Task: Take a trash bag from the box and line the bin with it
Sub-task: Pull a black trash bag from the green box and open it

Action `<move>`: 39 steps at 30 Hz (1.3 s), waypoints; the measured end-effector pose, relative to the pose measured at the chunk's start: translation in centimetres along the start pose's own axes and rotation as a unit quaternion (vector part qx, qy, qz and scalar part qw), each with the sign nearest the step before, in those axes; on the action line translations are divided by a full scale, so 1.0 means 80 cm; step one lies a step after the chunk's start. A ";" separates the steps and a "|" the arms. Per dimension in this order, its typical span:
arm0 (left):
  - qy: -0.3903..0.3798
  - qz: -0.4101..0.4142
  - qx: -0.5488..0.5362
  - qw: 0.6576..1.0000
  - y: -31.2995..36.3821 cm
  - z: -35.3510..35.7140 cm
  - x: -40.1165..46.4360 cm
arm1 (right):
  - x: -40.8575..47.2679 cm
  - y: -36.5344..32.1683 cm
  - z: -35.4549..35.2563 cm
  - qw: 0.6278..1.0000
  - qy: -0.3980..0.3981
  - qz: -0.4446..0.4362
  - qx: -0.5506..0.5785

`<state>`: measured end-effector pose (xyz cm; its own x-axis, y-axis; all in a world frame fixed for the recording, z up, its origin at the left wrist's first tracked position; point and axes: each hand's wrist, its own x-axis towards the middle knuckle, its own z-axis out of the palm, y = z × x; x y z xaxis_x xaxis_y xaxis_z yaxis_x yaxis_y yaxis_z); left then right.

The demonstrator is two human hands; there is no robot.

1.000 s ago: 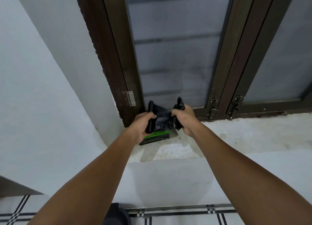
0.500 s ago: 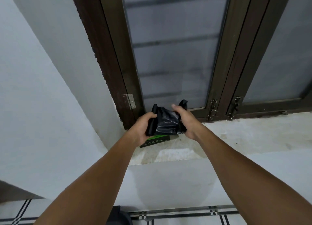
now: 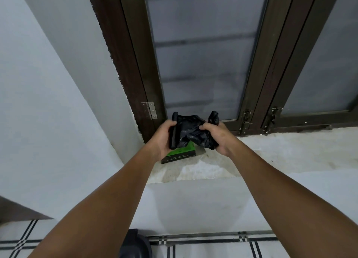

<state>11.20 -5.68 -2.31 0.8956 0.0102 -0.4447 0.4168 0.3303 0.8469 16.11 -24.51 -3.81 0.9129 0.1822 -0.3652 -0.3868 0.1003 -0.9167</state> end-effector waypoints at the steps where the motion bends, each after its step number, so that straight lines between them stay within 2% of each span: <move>1: 0.010 0.012 0.023 1.000 0.000 -0.001 0.001 | -0.001 0.002 -0.002 1.000 -0.008 -0.007 0.008; 5: 0.075 0.044 0.097 0.991 -0.005 -0.011 0.008 | 0.000 0.006 -0.011 0.999 -0.029 -0.024 0.007; 10: 0.128 0.047 0.114 0.984 -0.009 -0.016 0.011 | 0.001 0.008 -0.017 0.998 0.011 -0.048 -0.031; 15: 0.134 0.036 0.095 0.986 -0.004 -0.012 0.002 | 0.004 0.008 -0.021 0.997 0.046 -0.049 -0.026; 22: 0.129 0.022 0.053 0.990 -0.004 0.000 -0.007 | -0.003 0.001 -0.007 0.996 0.071 -0.006 0.054; 26: 0.097 0.042 0.097 0.990 -0.007 0.004 -0.004 | -0.006 -0.002 0.004 0.992 0.091 0.009 0.090; 28: 0.086 0.053 0.123 0.987 -0.010 0.006 -0.003 | -0.011 -0.004 0.005 0.997 0.057 0.016 0.054; 32: 0.091 0.057 0.131 0.985 -0.007 0.007 -0.005 | -0.019 -0.004 -0.001 0.995 -0.027 -0.013 -0.100; 36: 0.111 0.041 0.112 0.987 -0.005 0.005 -0.012 | -0.019 -0.001 -0.004 0.980 -0.004 -0.025 -0.198; 39: 0.107 0.031 0.095 0.989 -0.005 0.000 -0.012 | -0.016 0.003 -0.005 0.982 0.024 -0.024 -0.185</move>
<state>10.15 -5.79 -2.24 0.8754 0.2312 -0.4246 0.4019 0.1401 0.9049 14.87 -25.14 -3.63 0.9377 0.1389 -0.3185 -0.2766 -0.2565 -0.9261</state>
